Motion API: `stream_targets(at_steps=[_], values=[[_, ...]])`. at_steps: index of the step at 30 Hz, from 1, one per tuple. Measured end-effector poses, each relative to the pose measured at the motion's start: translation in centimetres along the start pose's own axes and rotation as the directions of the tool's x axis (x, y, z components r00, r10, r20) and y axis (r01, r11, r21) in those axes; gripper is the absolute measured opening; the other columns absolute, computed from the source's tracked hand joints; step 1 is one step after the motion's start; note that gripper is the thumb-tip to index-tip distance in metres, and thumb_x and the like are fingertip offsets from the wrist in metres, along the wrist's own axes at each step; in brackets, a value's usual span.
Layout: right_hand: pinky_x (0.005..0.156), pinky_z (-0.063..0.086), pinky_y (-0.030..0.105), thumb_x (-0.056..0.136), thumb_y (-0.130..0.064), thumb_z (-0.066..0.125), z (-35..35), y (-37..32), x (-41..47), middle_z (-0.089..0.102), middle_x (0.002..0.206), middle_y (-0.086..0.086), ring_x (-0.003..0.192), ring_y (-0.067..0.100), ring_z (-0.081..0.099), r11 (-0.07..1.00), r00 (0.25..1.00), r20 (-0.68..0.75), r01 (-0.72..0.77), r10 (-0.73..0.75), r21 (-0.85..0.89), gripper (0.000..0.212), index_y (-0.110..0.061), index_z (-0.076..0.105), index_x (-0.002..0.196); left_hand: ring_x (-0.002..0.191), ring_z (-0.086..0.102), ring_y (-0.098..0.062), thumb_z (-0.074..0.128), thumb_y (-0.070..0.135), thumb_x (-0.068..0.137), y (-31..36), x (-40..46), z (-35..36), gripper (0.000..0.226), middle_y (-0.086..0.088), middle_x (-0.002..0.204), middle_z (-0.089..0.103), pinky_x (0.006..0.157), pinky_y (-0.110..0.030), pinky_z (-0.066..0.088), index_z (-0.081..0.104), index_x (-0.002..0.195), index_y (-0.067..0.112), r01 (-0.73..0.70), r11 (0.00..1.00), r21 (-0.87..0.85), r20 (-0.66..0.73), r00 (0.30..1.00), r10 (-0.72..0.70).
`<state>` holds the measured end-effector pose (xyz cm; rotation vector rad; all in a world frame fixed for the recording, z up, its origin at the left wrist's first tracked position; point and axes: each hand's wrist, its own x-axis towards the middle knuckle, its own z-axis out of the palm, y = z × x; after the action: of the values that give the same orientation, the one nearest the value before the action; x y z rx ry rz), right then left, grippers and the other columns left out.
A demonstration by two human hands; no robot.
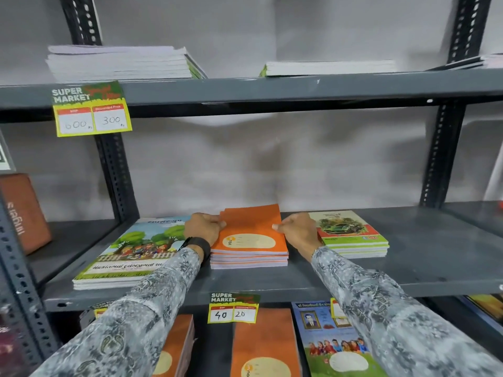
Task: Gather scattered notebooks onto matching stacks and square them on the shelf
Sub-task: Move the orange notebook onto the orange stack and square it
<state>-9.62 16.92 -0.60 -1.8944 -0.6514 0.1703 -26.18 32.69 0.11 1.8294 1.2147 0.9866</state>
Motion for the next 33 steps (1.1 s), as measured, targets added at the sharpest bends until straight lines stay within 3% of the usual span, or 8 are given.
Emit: stream_targets(at_steps=[4,12,16,19,25,29,31,33], values=[[0.086,0.063,0.043,0.076,-0.032,0.089,0.5,0.6,0.1,0.081,0.081,0.002,0.082,0.020,0.078,1.000,1.000,0.001,-0.008,0.008,-0.005,0.019,-0.016,0.078,0.078,0.114,0.070,-0.032,0.076,0.031,0.088,0.0,-0.7,0.1,0.031,-0.012,0.119,0.077,0.098,-0.033,0.053,0.080,0.114,0.014,-0.005,1.000,0.028,-0.008,1.000,0.005],[0.086,0.063,0.043,0.088,-0.037,0.078,-0.2,1.1,-0.2,0.081,0.080,0.001,0.082,0.019,0.077,0.998,0.997,0.047,0.054,-0.055,0.031,0.025,-0.013,0.081,0.081,0.107,0.072,-0.035,0.066,0.038,0.093,0.2,-1.7,-0.5,0.032,-0.013,0.107,0.079,0.098,-0.036,0.056,0.081,0.104,0.013,0.005,0.999,0.035,0.025,1.000,-0.006],[0.084,0.054,0.030,0.096,-0.039,0.069,-1.9,0.7,-1.4,0.079,0.095,-0.004,0.090,0.015,0.072,0.976,0.979,0.008,0.206,-0.206,-0.077,0.031,-0.011,0.080,0.100,0.088,0.073,-0.027,0.063,0.048,0.088,-0.1,-1.7,-2.7,0.039,-0.005,0.089,0.079,0.092,-0.048,0.059,0.078,0.084,0.012,-0.078,0.995,-0.066,0.120,0.989,0.085],[0.088,0.054,0.030,0.095,-0.037,0.070,-2.2,-0.6,-2.3,0.076,0.105,-0.001,0.092,0.014,0.069,0.903,0.918,-0.049,0.374,-0.392,-0.211,0.029,-0.015,0.078,0.111,0.095,0.069,-0.016,0.067,0.036,0.093,-0.1,-2.7,-5.7,0.022,0.000,0.104,0.078,0.101,-0.043,0.057,0.079,0.103,0.020,-0.157,0.974,-0.162,0.172,0.968,0.184],[0.092,0.049,0.031,0.094,-0.027,0.068,3.3,-6.9,-7.3,0.073,0.106,0.000,0.098,0.018,0.067,0.709,0.746,0.120,0.662,-0.655,-0.243,0.020,-0.015,0.077,0.108,0.099,0.071,-0.012,0.070,0.026,0.094,-3.4,-3.4,-14.9,0.029,0.000,0.113,0.078,0.092,-0.026,0.054,0.076,0.122,0.018,-0.366,0.905,0.218,0.110,0.930,0.350],[0.099,0.050,0.036,0.094,-0.033,0.069,9.0,-10.1,-12.2,0.072,0.121,0.002,0.102,0.016,0.061,0.635,0.656,0.384,0.746,-0.650,-0.201,0.036,-0.017,0.071,0.126,0.128,0.059,-0.012,0.076,0.052,0.084,-6.9,-2.7,-21.4,0.062,0.011,0.136,0.063,0.108,-0.039,0.049,0.060,0.141,0.030,-0.291,0.865,0.408,0.148,0.956,0.251],[0.109,0.046,0.039,0.087,-0.047,0.074,11.5,-10.4,-13.9,0.063,0.143,0.003,0.126,0.023,0.058,0.637,0.643,0.518,0.738,-0.564,-0.223,0.063,-0.021,0.060,0.143,0.143,0.046,-0.014,0.077,0.071,0.070,-8.8,-2.2,-23.8,0.101,0.011,0.154,0.046,0.118,-0.042,0.040,0.041,0.154,0.031,-0.266,0.859,0.437,0.275,0.949,0.154],[0.114,0.041,0.039,0.077,-0.064,0.076,13.3,-10.1,-15.0,0.051,0.156,0.005,0.141,0.027,0.049,0.670,0.669,0.591,0.691,-0.450,-0.271,0.093,-0.023,0.046,0.155,0.153,0.033,-0.020,0.080,0.065,0.070,-10.0,-2.6,-24.9,0.118,0.004,0.167,0.029,0.124,-0.037,0.030,0.020,0.163,0.022,-0.221,0.857,0.465,0.383,0.923,0.031]])
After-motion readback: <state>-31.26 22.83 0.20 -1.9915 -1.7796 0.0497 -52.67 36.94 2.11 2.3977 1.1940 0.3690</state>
